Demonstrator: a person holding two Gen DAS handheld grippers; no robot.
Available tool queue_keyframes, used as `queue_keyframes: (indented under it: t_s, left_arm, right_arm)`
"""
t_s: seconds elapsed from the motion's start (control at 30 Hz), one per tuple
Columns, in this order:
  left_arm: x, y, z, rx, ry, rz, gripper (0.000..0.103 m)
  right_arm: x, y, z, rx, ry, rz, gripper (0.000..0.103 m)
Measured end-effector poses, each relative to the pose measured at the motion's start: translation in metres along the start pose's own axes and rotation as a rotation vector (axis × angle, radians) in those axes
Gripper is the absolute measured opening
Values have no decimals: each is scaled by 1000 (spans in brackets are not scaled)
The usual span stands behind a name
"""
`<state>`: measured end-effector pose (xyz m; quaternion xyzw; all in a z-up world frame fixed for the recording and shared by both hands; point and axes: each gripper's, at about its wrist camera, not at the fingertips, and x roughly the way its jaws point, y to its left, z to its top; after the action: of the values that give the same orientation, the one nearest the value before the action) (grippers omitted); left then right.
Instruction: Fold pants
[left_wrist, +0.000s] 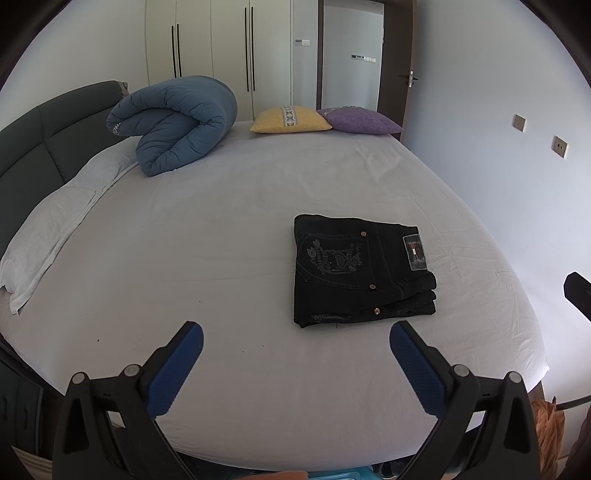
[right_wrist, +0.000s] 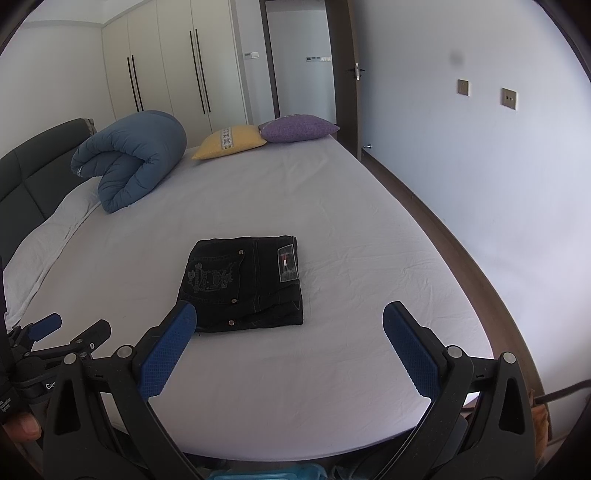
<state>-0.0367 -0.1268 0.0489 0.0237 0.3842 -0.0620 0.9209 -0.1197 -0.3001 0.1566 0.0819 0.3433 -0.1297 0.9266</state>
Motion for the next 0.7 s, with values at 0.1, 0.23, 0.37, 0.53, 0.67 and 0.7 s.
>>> queue_keyframes:
  t_s: [0.1, 0.23, 0.37, 0.53, 0.67, 0.7]
  left_arm:
    - [0, 0, 0, 0, 2, 0, 103]
    - [1, -1, 0, 1, 4, -1, 103]
    - [1, -1, -1, 1, 5, -3, 103]
    - [1, -1, -1, 2, 5, -4, 103]
    - [1, -1, -1, 3, 6, -3, 103]
    - [1, -2, -1, 3, 6, -3, 103]
  right_arm:
    - [0, 0, 0, 0, 0, 0, 103]
    - [2, 3, -2, 0, 1, 0, 103]
    - [1, 2, -1, 2, 1, 1, 103]
    - [0, 3, -1, 2, 2, 1, 103]
    - [-1, 2, 0, 2, 2, 1, 103]
    - [0, 3, -1, 2, 2, 0, 103]
